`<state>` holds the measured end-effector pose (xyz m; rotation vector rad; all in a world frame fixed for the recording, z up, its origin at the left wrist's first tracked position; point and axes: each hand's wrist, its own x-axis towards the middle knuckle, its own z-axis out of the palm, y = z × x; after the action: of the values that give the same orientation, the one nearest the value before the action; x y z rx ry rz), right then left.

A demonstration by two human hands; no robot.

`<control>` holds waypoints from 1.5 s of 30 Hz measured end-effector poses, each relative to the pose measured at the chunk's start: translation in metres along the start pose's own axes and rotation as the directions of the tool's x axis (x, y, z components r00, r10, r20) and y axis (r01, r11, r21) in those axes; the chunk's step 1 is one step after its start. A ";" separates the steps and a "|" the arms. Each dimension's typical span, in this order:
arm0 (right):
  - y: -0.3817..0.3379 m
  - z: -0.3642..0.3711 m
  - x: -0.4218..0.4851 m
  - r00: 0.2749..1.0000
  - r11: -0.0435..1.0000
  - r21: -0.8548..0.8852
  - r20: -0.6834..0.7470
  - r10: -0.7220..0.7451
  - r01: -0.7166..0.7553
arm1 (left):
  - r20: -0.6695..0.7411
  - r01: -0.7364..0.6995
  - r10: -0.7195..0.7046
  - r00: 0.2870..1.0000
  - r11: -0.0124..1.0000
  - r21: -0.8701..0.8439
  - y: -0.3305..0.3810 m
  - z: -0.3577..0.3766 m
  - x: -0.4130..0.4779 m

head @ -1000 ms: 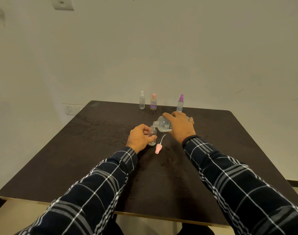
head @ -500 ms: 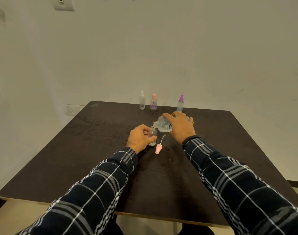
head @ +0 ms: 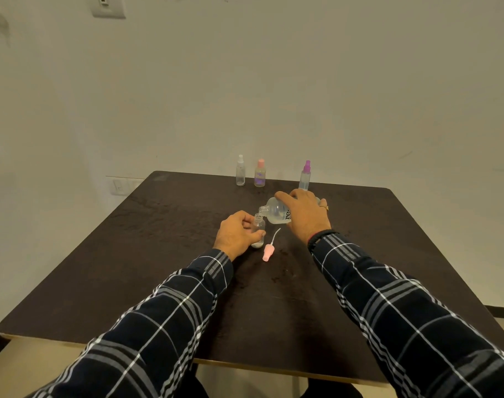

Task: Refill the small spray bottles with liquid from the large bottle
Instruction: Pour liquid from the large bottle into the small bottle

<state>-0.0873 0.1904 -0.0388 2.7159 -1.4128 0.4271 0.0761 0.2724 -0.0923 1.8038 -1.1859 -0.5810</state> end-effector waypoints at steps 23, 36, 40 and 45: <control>0.000 0.000 0.000 1.000 1.000 -0.017 -0.006 -0.010 0.010 | 0.011 0.000 0.000 1.000 1.000 -0.020 -0.001 0.000 0.000; -0.001 -0.002 0.000 1.000 1.000 -0.016 -0.003 -0.008 0.008 | 0.009 0.008 -0.008 1.000 1.000 -0.024 0.000 0.000 0.000; -0.001 -0.001 0.000 1.000 1.000 -0.021 -0.007 -0.010 0.009 | 0.009 0.007 -0.007 1.000 1.000 -0.026 -0.002 0.000 0.000; 0.000 -0.001 -0.001 1.000 1.000 -0.030 -0.009 -0.010 0.009 | 0.011 0.008 -0.007 1.000 1.000 -0.028 0.000 0.000 -0.002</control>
<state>-0.0880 0.1914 -0.0378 2.6926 -1.3921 0.4147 0.0752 0.2739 -0.0922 1.7845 -1.1736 -0.6097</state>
